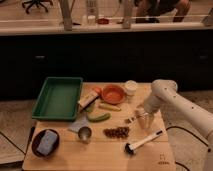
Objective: Place fork in metal cup
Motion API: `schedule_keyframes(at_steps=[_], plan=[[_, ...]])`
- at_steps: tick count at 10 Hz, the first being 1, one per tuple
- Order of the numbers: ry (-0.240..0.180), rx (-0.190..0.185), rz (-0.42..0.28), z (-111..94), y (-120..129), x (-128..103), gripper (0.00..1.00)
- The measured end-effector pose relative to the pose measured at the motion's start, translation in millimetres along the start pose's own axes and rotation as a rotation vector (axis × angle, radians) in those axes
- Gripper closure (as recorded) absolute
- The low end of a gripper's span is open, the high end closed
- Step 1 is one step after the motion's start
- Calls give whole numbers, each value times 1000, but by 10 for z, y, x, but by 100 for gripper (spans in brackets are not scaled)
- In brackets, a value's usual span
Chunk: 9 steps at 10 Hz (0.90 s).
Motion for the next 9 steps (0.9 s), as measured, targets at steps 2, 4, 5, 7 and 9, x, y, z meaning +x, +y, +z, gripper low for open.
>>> schedule_keyframes(at_steps=[2,4,5,7,9], plan=[[-6,-7,-8,53,5,-23,20],[-12,-10,-11,91,7,-36,20],[-15,-13,-14,119,3,-51,21],[-20,-19,-22,168,-20,-89,33],[-28,-31,-22,208,-29,-97,54]])
